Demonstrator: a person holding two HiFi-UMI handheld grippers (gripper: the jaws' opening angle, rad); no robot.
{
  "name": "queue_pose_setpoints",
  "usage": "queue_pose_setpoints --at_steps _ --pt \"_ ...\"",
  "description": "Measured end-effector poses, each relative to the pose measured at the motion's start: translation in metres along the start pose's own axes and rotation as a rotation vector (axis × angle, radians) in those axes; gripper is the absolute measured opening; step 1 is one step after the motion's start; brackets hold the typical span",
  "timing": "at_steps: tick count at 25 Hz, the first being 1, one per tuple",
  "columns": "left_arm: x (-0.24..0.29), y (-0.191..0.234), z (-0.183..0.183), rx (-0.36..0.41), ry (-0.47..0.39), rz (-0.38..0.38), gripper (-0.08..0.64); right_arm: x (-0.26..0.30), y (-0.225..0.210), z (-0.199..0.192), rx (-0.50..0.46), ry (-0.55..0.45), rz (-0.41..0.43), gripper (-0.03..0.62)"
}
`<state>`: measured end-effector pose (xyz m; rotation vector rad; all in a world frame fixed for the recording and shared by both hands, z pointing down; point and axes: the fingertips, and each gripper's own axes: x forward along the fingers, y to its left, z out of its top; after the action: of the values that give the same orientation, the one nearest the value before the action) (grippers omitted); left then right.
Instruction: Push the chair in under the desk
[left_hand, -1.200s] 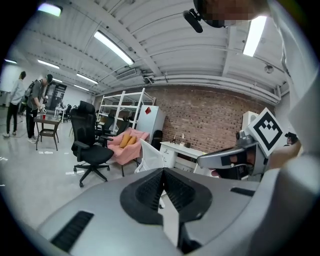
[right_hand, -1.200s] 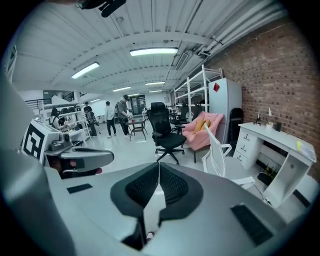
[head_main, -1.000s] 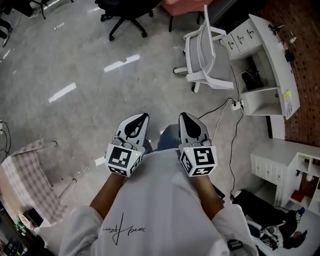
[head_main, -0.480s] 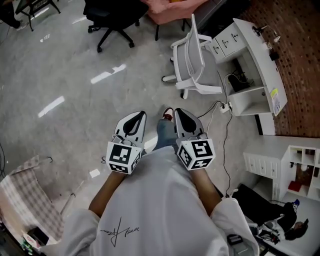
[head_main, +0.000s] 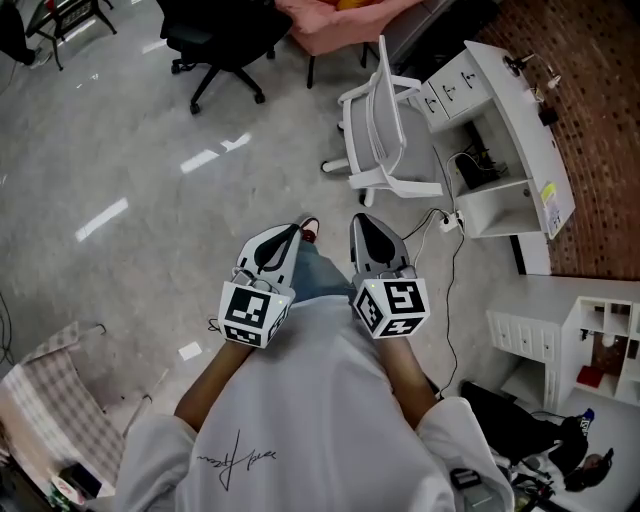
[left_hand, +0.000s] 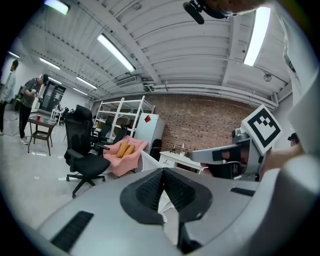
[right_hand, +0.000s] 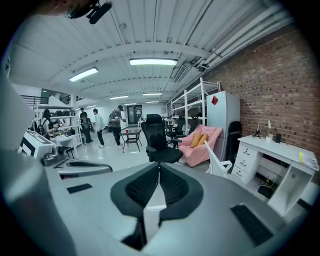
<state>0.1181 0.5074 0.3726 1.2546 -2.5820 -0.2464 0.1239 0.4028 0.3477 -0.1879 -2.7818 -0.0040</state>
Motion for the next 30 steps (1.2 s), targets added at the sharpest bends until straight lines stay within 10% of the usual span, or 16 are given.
queue_pose_setpoints --at_steps 30 --pt "0.284 0.052 0.038 0.135 0.161 -0.173 0.005 0.166 -0.205 -0.005 0.088 0.143 -0.102 0.029"
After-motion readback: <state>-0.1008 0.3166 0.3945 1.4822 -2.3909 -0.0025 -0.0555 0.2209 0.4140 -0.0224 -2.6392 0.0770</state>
